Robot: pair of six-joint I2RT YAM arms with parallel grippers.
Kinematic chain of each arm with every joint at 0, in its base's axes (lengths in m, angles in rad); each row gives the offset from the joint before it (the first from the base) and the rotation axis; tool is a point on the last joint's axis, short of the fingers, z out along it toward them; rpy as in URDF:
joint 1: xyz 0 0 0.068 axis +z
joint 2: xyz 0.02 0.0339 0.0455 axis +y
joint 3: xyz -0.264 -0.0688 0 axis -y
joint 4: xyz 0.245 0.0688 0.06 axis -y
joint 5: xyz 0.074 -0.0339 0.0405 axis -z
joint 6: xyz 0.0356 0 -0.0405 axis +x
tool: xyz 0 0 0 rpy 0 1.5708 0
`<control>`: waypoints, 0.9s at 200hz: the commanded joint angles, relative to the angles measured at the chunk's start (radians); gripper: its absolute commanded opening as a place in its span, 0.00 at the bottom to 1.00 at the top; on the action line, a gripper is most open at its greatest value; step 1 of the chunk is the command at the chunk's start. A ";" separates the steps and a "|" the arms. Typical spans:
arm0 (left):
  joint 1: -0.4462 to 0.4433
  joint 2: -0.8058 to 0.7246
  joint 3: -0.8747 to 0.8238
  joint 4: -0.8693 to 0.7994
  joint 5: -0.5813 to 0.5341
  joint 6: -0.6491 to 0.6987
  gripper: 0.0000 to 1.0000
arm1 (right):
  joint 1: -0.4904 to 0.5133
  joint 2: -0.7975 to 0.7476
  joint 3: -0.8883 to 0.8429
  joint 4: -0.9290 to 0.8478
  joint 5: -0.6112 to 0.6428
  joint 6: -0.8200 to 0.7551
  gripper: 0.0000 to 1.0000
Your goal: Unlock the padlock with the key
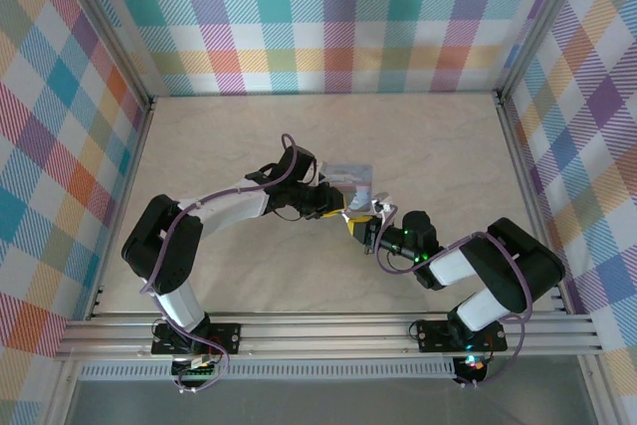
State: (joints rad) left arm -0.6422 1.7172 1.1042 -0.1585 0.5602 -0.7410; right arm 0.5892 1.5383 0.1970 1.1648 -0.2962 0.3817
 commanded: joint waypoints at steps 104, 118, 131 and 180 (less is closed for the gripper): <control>0.012 -0.036 0.031 0.016 0.024 0.014 0.10 | -0.002 -0.020 0.025 -0.014 0.030 -0.009 0.01; 0.012 -0.034 0.031 0.016 0.024 0.013 0.10 | -0.002 -0.013 0.030 -0.011 0.023 -0.009 0.01; 0.012 -0.033 0.030 0.015 0.025 0.013 0.10 | -0.002 -0.008 0.032 -0.005 0.020 -0.007 0.01; 0.012 -0.033 0.029 0.016 0.025 0.011 0.10 | -0.002 0.008 0.036 0.013 0.022 -0.001 0.01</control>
State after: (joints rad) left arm -0.6388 1.7172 1.1042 -0.1585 0.5602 -0.7406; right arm 0.5892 1.5295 0.2092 1.1404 -0.2630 0.3813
